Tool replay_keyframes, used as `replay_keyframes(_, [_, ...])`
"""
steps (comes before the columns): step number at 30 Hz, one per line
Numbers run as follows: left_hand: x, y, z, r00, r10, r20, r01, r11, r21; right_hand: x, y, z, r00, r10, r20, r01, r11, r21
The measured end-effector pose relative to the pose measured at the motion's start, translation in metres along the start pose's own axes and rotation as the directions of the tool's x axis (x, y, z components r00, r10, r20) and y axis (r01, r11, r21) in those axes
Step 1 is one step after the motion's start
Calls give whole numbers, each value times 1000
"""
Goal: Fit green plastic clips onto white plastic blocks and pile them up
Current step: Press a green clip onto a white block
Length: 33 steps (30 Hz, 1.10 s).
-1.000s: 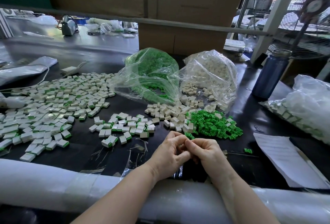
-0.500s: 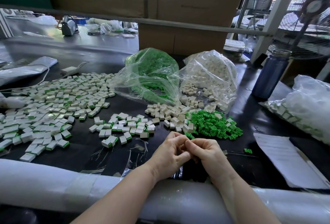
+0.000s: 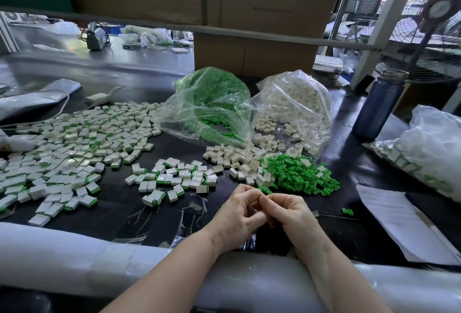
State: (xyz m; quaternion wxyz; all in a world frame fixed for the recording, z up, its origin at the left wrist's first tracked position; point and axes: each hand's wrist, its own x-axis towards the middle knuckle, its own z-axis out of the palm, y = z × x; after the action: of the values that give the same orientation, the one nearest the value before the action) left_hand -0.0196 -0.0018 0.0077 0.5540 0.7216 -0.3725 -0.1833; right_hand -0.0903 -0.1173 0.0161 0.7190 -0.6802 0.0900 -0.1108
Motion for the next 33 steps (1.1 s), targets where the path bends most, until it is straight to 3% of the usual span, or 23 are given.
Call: replay_keyframes(33, [-2, 1, 0, 1000, 17, -13, -16, 999, 47, 0, 1, 0, 999, 5, -38, -5, 1000, 12])
